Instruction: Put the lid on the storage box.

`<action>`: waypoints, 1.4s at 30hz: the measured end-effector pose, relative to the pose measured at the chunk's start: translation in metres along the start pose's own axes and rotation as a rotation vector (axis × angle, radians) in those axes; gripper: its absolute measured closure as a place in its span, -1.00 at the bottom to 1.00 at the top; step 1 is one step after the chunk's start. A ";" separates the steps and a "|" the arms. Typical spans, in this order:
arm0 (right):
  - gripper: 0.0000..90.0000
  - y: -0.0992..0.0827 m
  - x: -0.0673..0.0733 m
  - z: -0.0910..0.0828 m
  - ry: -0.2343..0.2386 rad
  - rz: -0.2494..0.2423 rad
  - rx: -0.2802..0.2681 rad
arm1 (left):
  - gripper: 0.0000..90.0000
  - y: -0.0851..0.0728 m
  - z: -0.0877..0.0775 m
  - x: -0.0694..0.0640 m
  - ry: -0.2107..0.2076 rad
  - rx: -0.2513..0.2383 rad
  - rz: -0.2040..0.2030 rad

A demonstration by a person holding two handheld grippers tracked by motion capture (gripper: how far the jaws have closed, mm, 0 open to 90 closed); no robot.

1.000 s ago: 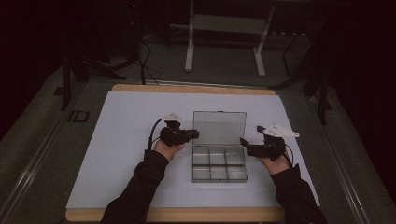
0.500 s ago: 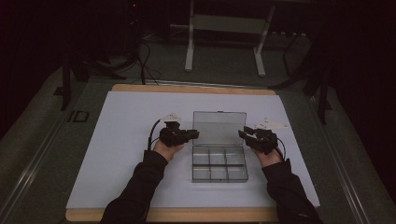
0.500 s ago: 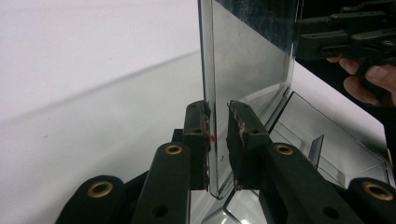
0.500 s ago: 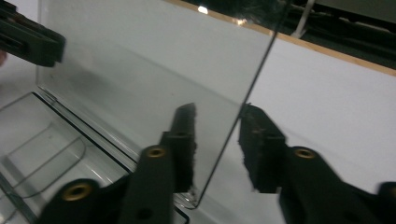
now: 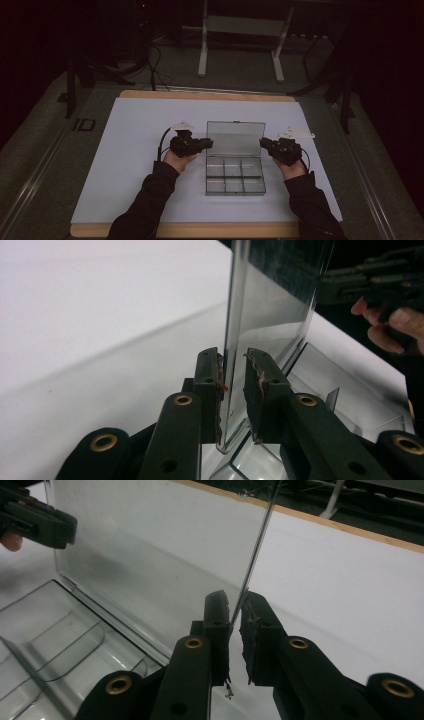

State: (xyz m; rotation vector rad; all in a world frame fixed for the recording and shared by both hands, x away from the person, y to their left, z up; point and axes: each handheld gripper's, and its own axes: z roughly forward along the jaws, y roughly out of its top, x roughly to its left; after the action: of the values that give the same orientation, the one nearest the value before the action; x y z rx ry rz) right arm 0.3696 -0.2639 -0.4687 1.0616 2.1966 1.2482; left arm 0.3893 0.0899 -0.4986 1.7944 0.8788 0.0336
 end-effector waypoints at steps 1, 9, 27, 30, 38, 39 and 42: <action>0.81 0.000 0.000 -0.001 0.002 -0.001 0.000 | 0.72 0.001 -0.003 -0.001 0.004 -0.008 -0.001; 0.81 -0.001 0.001 -0.009 0.025 -0.013 -0.014 | 0.77 0.002 -0.011 -0.008 0.024 0.015 0.043; 0.87 -0.010 0.007 -0.029 0.072 -0.035 -0.030 | 0.81 -0.006 -0.024 -0.022 0.024 0.034 0.100; 0.88 -0.012 0.009 -0.032 0.080 -0.045 -0.033 | 0.81 -0.008 -0.026 -0.025 0.022 0.040 0.109; 0.88 -0.019 0.012 -0.038 0.103 -0.065 -0.035 | 0.81 -0.015 -0.031 -0.031 0.011 0.054 0.118; 0.88 -0.020 0.013 -0.039 0.106 -0.067 -0.035 | 0.81 -0.016 -0.032 -0.031 0.006 0.058 0.118; 0.87 -0.024 0.013 -0.040 0.115 -0.067 -0.032 | 0.81 -0.019 -0.032 -0.033 0.003 0.064 0.123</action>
State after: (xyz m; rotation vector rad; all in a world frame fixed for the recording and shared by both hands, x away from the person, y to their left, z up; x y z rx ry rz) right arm 0.3248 -0.2832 -0.4674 0.9172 2.2690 1.3402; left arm 0.3419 0.1000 -0.4882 1.9069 0.7784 0.0883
